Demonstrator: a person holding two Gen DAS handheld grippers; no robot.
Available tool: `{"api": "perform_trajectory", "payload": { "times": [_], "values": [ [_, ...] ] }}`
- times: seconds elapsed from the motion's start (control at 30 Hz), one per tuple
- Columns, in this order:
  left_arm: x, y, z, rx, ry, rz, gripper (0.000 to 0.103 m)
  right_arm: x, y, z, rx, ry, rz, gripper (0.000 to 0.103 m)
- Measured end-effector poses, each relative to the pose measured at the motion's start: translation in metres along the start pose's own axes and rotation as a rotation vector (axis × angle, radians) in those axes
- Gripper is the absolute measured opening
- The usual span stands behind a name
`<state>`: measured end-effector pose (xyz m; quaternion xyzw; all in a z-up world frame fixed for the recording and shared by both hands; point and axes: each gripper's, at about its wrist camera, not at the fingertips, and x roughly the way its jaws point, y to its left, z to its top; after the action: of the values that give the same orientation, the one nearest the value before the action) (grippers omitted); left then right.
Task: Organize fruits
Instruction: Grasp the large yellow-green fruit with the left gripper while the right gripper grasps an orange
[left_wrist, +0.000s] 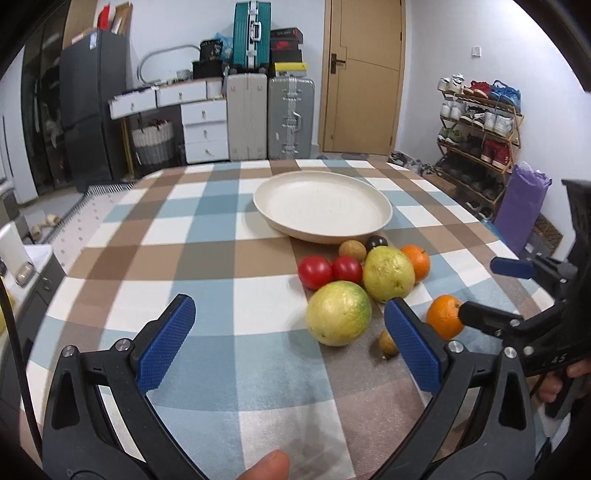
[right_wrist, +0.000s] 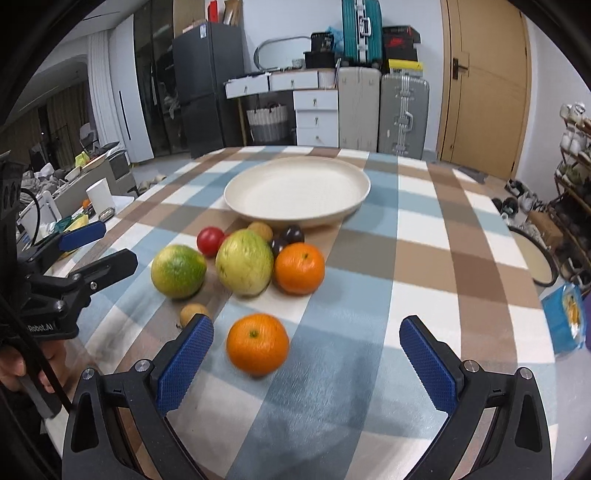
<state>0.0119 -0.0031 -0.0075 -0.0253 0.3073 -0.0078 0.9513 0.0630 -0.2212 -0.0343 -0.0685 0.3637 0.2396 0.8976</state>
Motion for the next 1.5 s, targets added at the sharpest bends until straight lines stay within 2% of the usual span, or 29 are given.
{"api": "perform_trajectory", "payload": {
  "times": [0.17, 0.3, 0.4, 0.67, 0.8, 0.9, 0.97, 1.03, 1.2, 1.37, 1.5],
  "values": [
    [0.014, 0.001, 0.001, -0.008, 0.058, -0.006, 0.102, 0.015, 0.001, -0.003, 0.013, 0.084, 0.031, 0.102],
    [0.027, 0.001, 0.001, -0.022, 0.104, -0.022, 0.102, 0.019, 0.004, -0.004, 0.006, 0.107, 0.055, 0.098],
    [0.036, -0.002, 0.002, -0.018, 0.138, -0.027, 0.102, 0.022, 0.005, -0.005, 0.005, 0.112, 0.065, 0.091],
    [0.058, -0.006, 0.005, -0.024, 0.183, -0.045, 0.100, 0.027, 0.010, -0.004, 0.003, 0.144, 0.108, 0.081],
    [0.062, -0.005, 0.008, -0.032, 0.186, -0.078, 0.083, 0.030, 0.010, -0.003, 0.003, 0.154, 0.125, 0.078],
    [0.063, -0.007, 0.008, -0.017, 0.194, -0.097, 0.074, 0.031, 0.012, -0.003, -0.011, 0.160, 0.122, 0.070],
    [0.068, -0.010, 0.007, -0.009, 0.219, -0.126, 0.064, 0.031, 0.014, -0.003, -0.026, 0.164, 0.121, 0.066],
    [0.069, -0.011, 0.007, -0.009, 0.230, -0.153, 0.049, 0.030, 0.016, -0.003, -0.036, 0.165, 0.120, 0.059],
    [0.070, -0.015, 0.007, -0.003, 0.227, -0.176, 0.047, 0.028, 0.020, -0.006, -0.047, 0.160, 0.133, 0.054],
    [0.059, -0.014, 0.007, -0.009, 0.185, -0.181, 0.046, 0.027, 0.022, -0.007, -0.060, 0.157, 0.134, 0.042],
    [0.055, -0.013, 0.009, -0.010, 0.173, -0.178, 0.047, 0.027, 0.018, -0.006, -0.041, 0.151, 0.150, 0.041]
  ]
}}
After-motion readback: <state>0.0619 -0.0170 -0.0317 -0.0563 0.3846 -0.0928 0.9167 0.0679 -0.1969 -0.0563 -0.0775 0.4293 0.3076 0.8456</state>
